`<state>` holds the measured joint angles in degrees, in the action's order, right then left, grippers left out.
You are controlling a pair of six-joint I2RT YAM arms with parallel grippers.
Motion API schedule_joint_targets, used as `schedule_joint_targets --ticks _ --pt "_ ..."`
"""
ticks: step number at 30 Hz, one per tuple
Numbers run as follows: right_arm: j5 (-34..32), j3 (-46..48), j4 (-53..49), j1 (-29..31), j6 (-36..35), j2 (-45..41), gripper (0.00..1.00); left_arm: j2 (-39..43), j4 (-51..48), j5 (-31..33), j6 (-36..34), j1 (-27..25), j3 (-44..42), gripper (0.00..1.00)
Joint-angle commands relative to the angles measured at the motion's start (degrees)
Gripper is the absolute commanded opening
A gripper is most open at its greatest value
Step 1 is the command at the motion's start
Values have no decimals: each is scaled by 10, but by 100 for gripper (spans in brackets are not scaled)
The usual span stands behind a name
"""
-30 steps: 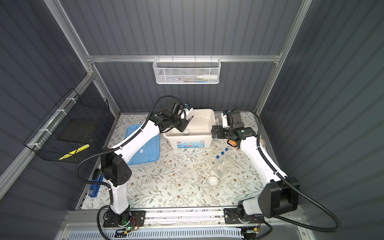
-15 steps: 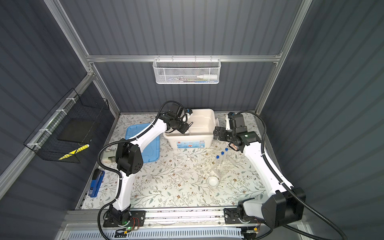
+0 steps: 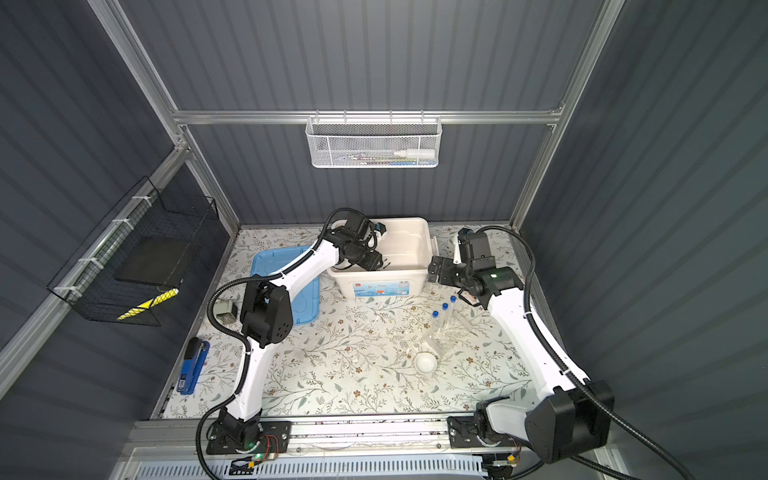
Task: Organize the chemistry lab equipment
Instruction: 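Open the left gripper and draw it back out of the bin, then move the left gripper down over the small white dish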
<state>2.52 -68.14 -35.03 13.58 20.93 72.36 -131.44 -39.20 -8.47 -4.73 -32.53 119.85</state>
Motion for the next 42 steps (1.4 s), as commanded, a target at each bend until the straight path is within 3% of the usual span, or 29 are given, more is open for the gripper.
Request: schedule_joint_targets --ticks 1,7,15,27,42 --pt "-15 6 -7 -2 -8 -19 99 22 1 -15 15 4 7 52" --pt "-16 10 -12 -6 -20 -27 99 90 36 -6 38 2 -18 72" --pt "4 11 -21 -23 -44 -43 99 229 81 91 28 -50 -128 93" --pt "6 54 -32 -42 -49 -108 99 386 131 173 79 -216 -342 99" --pt "-28 134 -44 -54 -46 -213 99 440 344 237 193 -394 -603 99"
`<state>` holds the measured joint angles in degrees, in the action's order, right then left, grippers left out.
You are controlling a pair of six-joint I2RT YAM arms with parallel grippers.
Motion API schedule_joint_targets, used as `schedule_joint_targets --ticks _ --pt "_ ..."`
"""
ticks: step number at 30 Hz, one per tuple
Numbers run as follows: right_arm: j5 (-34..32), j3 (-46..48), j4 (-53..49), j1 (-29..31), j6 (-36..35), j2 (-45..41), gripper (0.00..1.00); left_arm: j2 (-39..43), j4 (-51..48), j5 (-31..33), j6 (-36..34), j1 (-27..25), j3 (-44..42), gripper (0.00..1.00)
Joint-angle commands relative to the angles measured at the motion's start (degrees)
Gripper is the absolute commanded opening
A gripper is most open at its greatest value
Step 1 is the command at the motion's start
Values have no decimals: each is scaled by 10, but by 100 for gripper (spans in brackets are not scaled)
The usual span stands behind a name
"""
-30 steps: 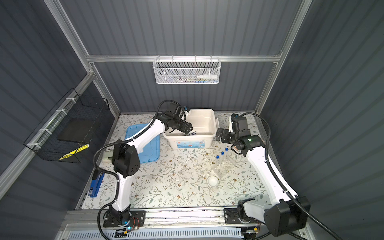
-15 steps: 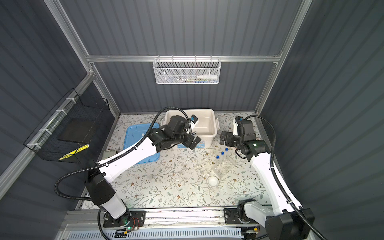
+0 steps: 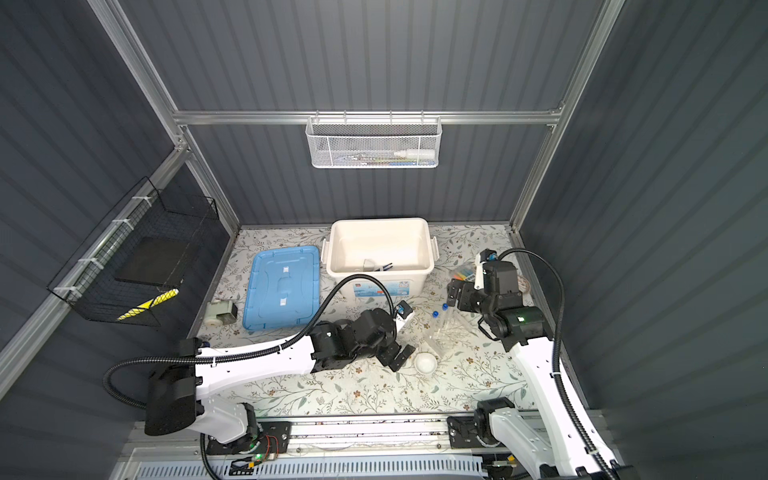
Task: Organize the chemistry lab equipment
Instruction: 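Move the left gripper down over the small white dish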
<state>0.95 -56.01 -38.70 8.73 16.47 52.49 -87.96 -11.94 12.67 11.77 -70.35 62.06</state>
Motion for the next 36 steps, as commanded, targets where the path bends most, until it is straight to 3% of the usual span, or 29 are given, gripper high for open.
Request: schedule_joint_targets --ticks 1,11,21,36 --pt "-11 16 -7 -7 -3 -18 99 -1 79 29 31 -21 -31 100" --pt "-17 57 7 -12 3 -57 99 -89 190 73 49 -65 -64 100" --pt "-15 104 37 -14 9 -73 99 -176 282 42 72 -66 -78 99" --pt "-24 126 40 -19 4 -96 99 -226 297 39 35 -67 -55 99"
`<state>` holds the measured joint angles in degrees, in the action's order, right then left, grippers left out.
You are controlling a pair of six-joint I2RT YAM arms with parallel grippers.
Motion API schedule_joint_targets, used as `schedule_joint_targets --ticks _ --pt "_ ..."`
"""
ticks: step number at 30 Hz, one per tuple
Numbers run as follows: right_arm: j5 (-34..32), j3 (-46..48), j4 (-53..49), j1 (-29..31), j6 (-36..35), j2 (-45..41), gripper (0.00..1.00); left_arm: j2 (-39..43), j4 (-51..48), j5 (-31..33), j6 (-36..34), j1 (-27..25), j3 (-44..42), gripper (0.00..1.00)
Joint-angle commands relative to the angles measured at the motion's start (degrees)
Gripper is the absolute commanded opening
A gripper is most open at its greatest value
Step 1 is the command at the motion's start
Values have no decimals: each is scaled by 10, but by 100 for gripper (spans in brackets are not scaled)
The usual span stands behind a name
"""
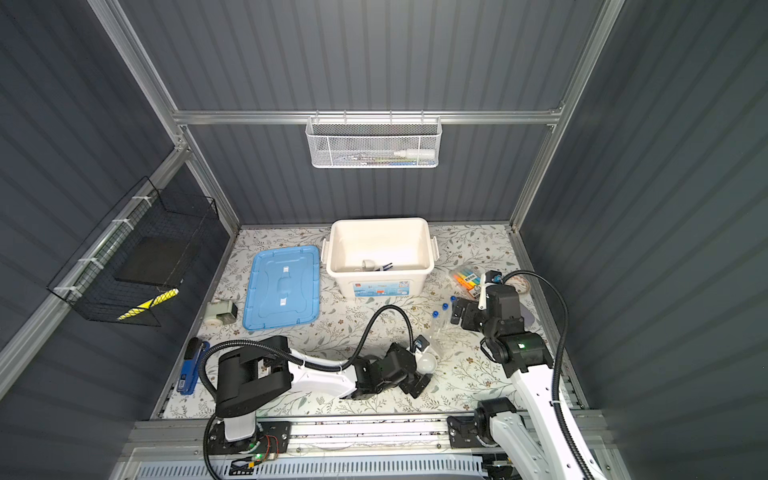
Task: Organize the chemistry lab equipment
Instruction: 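Move the left gripper down over the small white dish, then close the left gripper on the rim of the white dish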
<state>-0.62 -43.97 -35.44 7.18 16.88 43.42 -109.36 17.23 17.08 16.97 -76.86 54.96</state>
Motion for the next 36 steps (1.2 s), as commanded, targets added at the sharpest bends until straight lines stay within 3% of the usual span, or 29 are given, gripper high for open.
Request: schedule_joint_targets --ticks 1,29,36 --pt "-9 5 9 -4 0 -4 99 -12 4 -5 -20 -1 18 100" --pt "6 17 9 -17 -3 -5 99 -66 17 19 -37 5 66 99" --pt "8 19 11 -19 -2 -4 99 -68 19 20 -37 11 65 95"
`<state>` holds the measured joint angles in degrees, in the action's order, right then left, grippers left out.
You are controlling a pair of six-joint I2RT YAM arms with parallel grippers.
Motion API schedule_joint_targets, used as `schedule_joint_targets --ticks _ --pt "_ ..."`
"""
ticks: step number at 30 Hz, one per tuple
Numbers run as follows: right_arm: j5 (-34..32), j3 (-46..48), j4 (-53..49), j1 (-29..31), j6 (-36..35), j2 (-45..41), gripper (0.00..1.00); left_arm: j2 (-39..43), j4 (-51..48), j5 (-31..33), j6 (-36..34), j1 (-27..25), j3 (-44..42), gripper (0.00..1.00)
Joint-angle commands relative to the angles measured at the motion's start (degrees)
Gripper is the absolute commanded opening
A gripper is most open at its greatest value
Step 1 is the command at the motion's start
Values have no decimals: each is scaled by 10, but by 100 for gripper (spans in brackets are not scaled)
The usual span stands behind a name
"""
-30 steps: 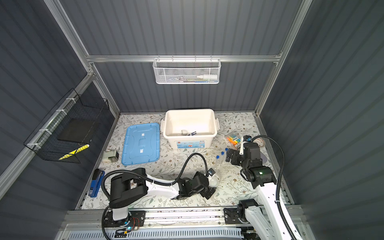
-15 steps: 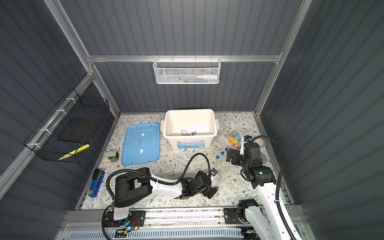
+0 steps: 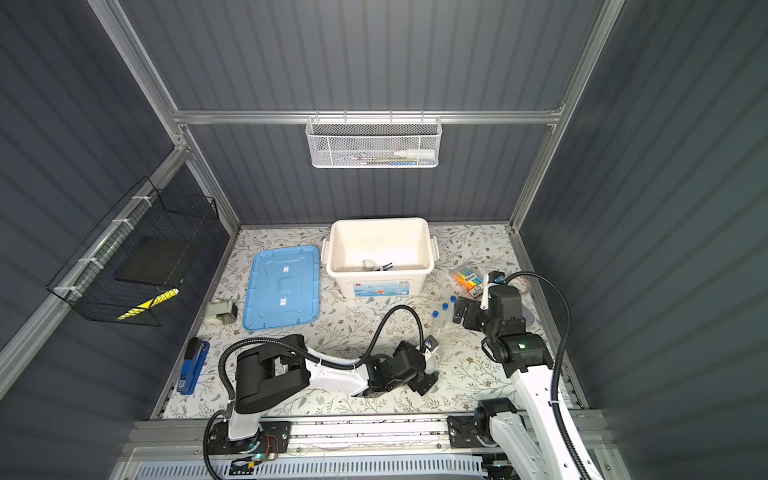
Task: Organize the chemistry lab equipment
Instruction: 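Close the left gripper on the rim of the white dish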
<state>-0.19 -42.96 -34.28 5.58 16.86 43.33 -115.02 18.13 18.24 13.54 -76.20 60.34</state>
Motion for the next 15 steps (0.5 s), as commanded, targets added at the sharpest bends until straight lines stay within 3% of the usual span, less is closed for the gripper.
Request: schedule_joint_targets --ticks 1,15 --pt "4 10 -1 -4 -2 -4 99 -11 11 8 -3 6 12 93" --pt "5 16 -1 -8 -3 -6 99 -5 14 5 -1 11 3 77"
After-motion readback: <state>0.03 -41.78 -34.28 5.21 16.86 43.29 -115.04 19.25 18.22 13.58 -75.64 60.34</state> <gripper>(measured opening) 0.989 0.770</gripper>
